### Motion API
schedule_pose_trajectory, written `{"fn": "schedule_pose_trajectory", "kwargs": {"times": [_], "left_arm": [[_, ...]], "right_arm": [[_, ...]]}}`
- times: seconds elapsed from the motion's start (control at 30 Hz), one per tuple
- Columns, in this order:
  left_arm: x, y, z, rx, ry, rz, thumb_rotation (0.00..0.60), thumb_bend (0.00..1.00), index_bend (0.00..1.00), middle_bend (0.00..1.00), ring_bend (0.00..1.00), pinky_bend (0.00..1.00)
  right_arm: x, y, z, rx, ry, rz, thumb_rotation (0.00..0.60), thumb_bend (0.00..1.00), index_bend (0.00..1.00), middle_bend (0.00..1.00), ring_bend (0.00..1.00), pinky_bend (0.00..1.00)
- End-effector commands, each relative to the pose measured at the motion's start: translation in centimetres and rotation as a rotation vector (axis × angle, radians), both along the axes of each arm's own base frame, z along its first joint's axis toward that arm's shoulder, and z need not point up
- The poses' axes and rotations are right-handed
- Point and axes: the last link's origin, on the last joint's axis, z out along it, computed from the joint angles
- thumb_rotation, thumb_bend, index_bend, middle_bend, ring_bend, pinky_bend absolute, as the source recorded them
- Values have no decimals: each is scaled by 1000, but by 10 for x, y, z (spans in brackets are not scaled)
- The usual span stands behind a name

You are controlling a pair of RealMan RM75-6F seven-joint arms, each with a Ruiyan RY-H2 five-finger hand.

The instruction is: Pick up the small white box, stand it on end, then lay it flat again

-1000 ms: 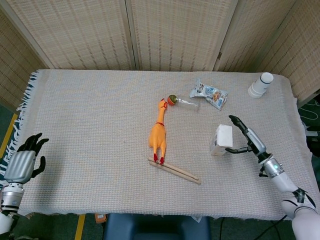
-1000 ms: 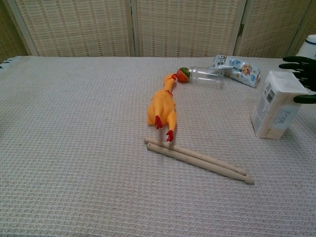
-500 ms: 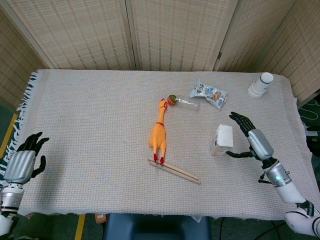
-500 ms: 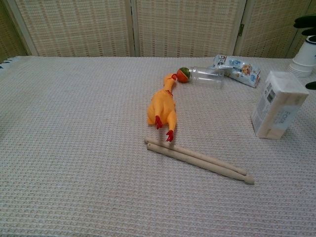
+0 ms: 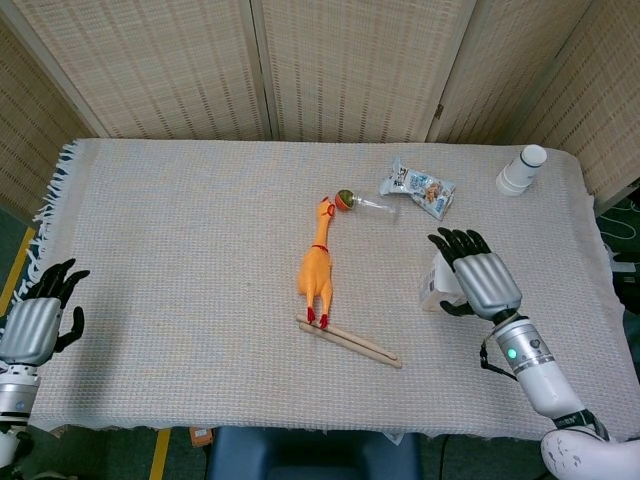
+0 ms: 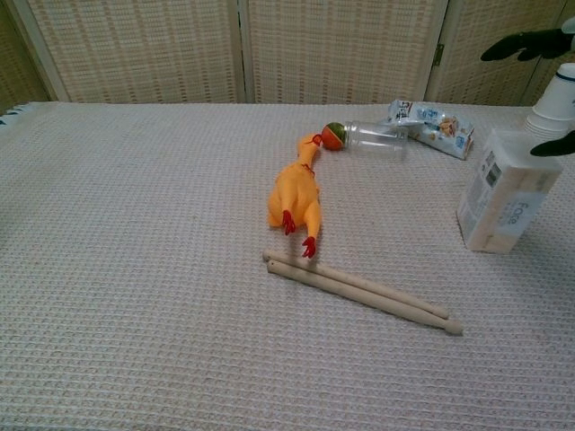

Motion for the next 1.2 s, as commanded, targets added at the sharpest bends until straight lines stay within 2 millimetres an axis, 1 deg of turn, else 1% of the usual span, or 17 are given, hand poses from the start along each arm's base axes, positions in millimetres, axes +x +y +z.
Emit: {"fn": "schedule_pose_trajectory", "kwargs": {"times": [0.03,0.2,0.33,0.43,0.6,0.97,1.2], "left_arm": [[0,0,0,2,2,-1,600,627,164,0,0,192],[0,0,0,-2,6,1,600,627,164,0,0,192],[1,0,-1,-6,8,8,600,628,164,0,0,192],[0,0,0,-2,9,10,600,627,164,0,0,192],[-1,0,1,1,10,14,600,628,164,0,0,192],[0,0,0,-3,16,19,600,627,164,0,0,192],[0,0,-2,-6,19,21,600,627,164,0,0,192]], "right_arm": [[16,-22,11,18,75,-69,600,171,0,0,0,0],[6,-34,9,40,103,-147,600,170,0,0,0,0],[1,-40,2,71,107,-189,600,171,0,0,0,0],[0,-42,-2,96,111,-206,600,171,0,0,0,0],[-1,-42,-4,102,113,-214,600,172,0,0,0,0],[-15,-38,-8,140,139,-284,600,177,0,1,0,0],[-19,-47,-14,140,119,-295,600,184,0,32,0,0]]}}
